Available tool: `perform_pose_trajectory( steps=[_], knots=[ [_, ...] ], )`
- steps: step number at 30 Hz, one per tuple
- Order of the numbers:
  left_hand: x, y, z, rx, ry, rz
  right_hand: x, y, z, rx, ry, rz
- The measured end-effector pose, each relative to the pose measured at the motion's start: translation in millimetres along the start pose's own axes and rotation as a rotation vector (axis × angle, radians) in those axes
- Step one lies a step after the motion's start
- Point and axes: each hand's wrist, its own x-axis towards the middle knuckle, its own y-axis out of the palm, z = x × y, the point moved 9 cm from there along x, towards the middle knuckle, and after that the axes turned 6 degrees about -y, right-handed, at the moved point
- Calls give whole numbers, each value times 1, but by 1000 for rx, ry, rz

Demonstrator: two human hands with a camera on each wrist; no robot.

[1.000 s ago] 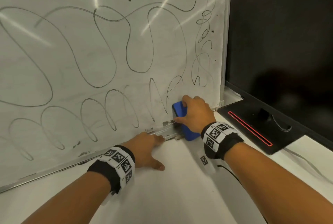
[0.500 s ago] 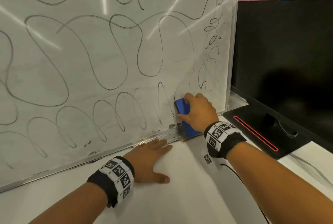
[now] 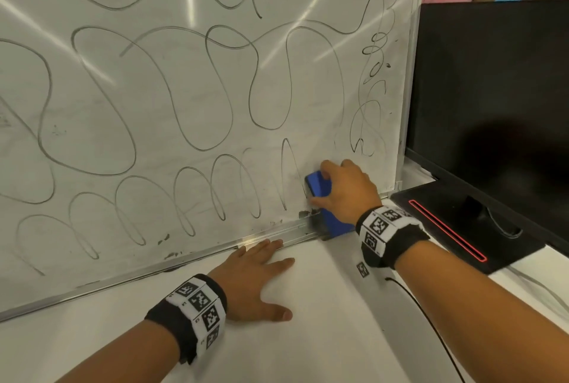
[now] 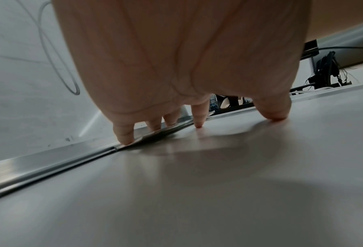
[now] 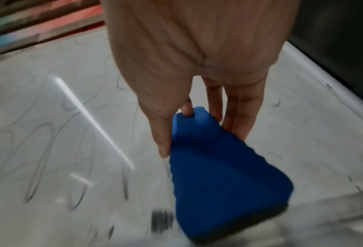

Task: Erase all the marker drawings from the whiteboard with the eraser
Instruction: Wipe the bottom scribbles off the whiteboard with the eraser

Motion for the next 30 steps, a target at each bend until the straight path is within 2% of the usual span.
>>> perform_pose_trajectory(
  steps=[4, 6, 10, 12, 15, 18, 21, 23, 25, 27, 30],
  knots=[
    [0, 0, -1, -17, -14, 18, 21, -51, -8, 105, 28, -229],
    [0, -3, -2, -36, -23, 27, 24, -58, -10, 132, 31, -265],
    [2, -9, 0, -82, -42, 28, 10, -17, -20, 78, 56, -82],
    [5, -9, 1, -99, -47, 34, 5, -6, -30, 84, 88, -43],
    [6, -9, 3, -115, -51, 34, 11, -22, -29, 123, 103, -126],
    [7, -8, 4, -126, -58, 27, 17, -42, -1, 132, 28, -202],
    [8, -7, 6, -137, -62, 28, 7, -13, 28, 62, -39, -55],
    [6, -6, 5, -142, -59, 32, -7, 20, 30, -10, -40, 100],
    [4, -6, 3, -141, -53, 35, -15, 33, 23, -43, -13, 162],
    [3, -6, 3, -131, -49, 30, -11, 24, 21, -53, 0, 138],
    [7, -5, 5, -143, -54, 28, 1, -7, 29, -15, -29, -1]
  ],
)
